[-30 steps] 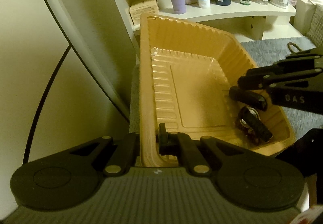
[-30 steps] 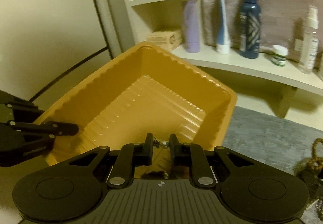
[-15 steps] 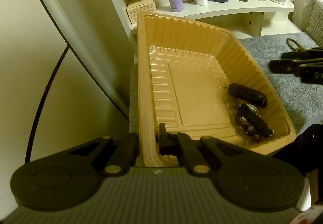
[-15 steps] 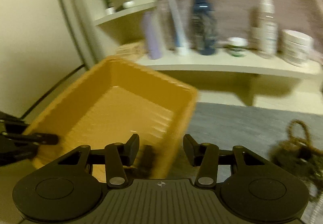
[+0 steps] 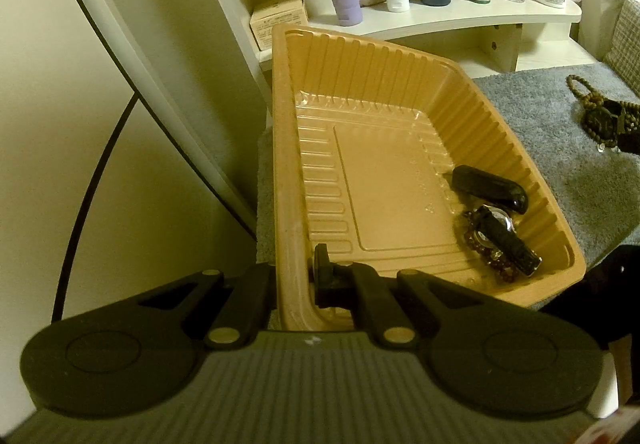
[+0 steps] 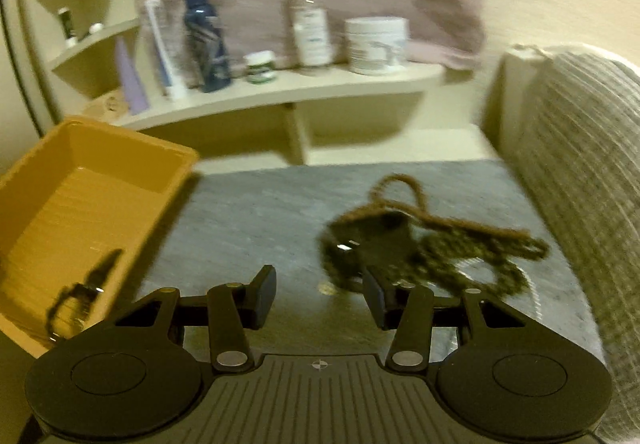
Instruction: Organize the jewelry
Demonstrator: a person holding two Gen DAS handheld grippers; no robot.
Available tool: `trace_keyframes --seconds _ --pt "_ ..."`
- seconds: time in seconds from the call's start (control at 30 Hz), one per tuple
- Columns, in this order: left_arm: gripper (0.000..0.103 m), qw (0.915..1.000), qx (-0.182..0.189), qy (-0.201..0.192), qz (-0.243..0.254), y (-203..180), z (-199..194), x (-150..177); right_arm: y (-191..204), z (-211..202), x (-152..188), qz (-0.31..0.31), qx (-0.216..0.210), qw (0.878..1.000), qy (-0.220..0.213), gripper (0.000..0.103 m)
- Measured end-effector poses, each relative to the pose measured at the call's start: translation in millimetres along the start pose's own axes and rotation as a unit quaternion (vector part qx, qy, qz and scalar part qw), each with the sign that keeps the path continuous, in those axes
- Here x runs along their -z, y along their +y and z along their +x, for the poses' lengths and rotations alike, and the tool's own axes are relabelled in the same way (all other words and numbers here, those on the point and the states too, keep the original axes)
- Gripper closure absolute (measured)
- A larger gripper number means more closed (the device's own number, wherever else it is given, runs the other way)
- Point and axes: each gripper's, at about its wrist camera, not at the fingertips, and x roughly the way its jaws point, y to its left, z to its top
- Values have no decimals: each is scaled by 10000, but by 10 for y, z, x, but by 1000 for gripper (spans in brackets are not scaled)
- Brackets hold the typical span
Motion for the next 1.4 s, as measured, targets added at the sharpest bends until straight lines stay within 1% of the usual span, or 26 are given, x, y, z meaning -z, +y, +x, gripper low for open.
trace_keyframes --seconds 0.13,0.27,0.3,0.33,0.5,0.77,0.8,0.83,0.87,0.9,0.93,1.07,1.17,1.23,1.4 --pt "101 10000 -11 -2 3 -1 -6 -4 -99 5 56 46 73 9999 81 55" --pt "101 10000 -23 -2 2 -5 -14 -6 -57 66 79 -45 -34 9999 97 55" --pt "101 10000 -26 0 0 -4 -15 -7 -35 89 84 -77 -73 9999 106 58" --pt "101 10000 -27 1 -1 -3 -16 -7 -21 116 88 -107 -104 9998 115 62" --pt "100 10000 -33 4 3 4 -17 -10 60 321 102 -196 -125 9995 231 72" --pt "100 10000 -41 16 -6 10 -7 -9 164 464 71 -439 53 9989 132 74" --pt "100 10000 -42 16 -7 12 -6 -8 173 464 71 -473 84 9988 129 77" --pt "100 10000 -44 16 -3 11 -5 -8 179 465 75 -511 120 9985 126 83" --pt "100 10000 -44 17 -4 12 -6 -8 178 466 79 -553 173 9983 117 86" --pt "100 10000 -46 16 -1 14 -4 -8 171 467 78 -569 187 9981 117 93" --pt "100 10000 -47 17 -1 15 -3 -7 170 469 76 -597 192 9980 120 96" --pt "100 10000 -47 17 -11 20 3 -5 219 420 53 -700 167 9974 72 96" --pt "100 10000 -49 16 -10 16 7 -2 321 330 -34 -717 -55 9974 -23 97" --pt "100 10000 -50 16 -12 11 6 0 437 253 -121 -730 -382 9965 -106 97" --pt "100 10000 -50 11 -21 6 0 2 837 137 -304 -977 -1256 9870 -239 97"
